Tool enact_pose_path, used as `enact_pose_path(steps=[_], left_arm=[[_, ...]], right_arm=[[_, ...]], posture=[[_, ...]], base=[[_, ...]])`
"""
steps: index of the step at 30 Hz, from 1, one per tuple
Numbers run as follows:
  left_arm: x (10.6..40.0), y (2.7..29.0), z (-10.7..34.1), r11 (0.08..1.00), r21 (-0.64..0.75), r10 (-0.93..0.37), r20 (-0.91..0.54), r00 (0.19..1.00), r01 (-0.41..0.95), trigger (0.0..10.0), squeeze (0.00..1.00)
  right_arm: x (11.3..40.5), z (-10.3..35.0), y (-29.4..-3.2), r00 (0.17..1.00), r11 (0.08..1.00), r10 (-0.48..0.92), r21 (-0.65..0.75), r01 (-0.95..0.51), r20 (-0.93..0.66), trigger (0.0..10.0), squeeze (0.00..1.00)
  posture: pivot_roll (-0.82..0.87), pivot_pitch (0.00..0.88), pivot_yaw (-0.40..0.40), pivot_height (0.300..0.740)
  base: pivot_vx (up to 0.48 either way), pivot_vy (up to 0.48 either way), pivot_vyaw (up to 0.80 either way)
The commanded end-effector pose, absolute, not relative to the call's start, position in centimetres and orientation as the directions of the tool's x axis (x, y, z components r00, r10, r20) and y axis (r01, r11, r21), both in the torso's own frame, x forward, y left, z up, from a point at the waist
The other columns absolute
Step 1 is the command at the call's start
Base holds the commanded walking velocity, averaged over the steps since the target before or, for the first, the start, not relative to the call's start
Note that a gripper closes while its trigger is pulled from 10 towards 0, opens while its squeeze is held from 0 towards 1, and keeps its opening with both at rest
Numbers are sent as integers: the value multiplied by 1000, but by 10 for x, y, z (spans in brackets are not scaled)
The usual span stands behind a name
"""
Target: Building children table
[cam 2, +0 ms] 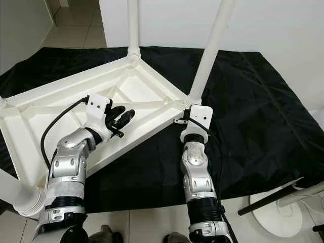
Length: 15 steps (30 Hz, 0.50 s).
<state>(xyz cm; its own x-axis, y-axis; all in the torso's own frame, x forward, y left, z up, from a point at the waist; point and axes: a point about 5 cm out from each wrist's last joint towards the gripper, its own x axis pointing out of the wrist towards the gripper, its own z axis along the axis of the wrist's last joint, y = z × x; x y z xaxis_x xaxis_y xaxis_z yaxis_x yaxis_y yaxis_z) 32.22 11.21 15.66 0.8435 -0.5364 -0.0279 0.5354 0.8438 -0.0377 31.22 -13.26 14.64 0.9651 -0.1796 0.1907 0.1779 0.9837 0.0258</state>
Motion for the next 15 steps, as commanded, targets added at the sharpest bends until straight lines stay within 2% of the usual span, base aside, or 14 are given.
enact_pose_path(steps=[1, 12, 14, 15], left_arm=[[334, 93, 166, 978, -202, 40, -65, 997, -52, 10000, 0], [336, 97, 164, 975, -201, 74, -92, 993, -92, 10000, 0], [336, 95, 164, 977, -205, 45, -81, 996, -61, 10000, 0], [335, 80, 170, 974, -189, -129, -18, 991, 123, 10000, 0]], right_arm=[[314, 146, -132, 964, 983, -184, 24, 183, 192, 10000, 0], [314, 146, -132, 963, 982, -187, 24, 186, 193, 10000, 0], [314, 146, -132, 963, 982, -187, 24, 185, 194, 10000, 0], [315, 147, -132, 963, 983, -183, 22, 182, 196, 10000, 0]], posture=[[-86, 14, 1, 740], [-87, 16, 2, 740], [-87, 16, 2, 740], [-86, 13, -2, 740]], base=[[0, 0, 0], [0, 0, 0], [0, 0, 0], [0, 0, 0]])
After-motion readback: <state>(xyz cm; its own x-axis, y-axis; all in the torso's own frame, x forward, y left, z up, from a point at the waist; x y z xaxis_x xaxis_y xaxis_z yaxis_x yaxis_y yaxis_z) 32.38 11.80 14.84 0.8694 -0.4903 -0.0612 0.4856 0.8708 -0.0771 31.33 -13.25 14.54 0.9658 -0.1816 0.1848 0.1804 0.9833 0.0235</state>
